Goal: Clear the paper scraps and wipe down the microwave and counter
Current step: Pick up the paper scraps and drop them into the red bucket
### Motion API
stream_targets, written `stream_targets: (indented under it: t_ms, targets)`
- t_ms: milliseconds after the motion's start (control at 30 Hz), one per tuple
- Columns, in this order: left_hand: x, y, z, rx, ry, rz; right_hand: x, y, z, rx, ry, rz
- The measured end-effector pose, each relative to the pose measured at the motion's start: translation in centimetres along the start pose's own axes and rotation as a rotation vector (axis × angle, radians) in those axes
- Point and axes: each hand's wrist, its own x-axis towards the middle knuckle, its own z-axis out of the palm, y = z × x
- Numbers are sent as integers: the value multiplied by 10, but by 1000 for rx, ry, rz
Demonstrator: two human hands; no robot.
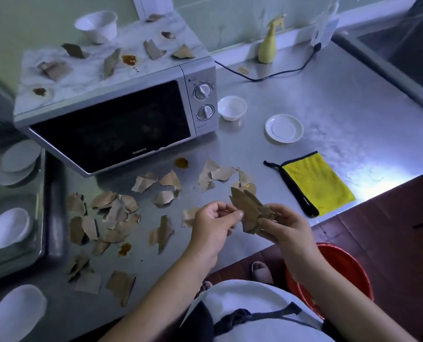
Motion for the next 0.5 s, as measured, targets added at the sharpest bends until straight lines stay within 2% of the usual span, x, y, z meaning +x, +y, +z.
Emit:
stream_targets:
  t_ms: [233, 367, 500]
  targets:
    - [9, 4, 29, -19, 39, 48, 19, -15, -17, 80, -105, 55]
    - [14, 2, 39, 13, 48, 82, 29, -18, -22, 96, -54, 79]
    - [20, -1, 39, 80, -13, 113, 40, -19, -32, 61, 20, 78]
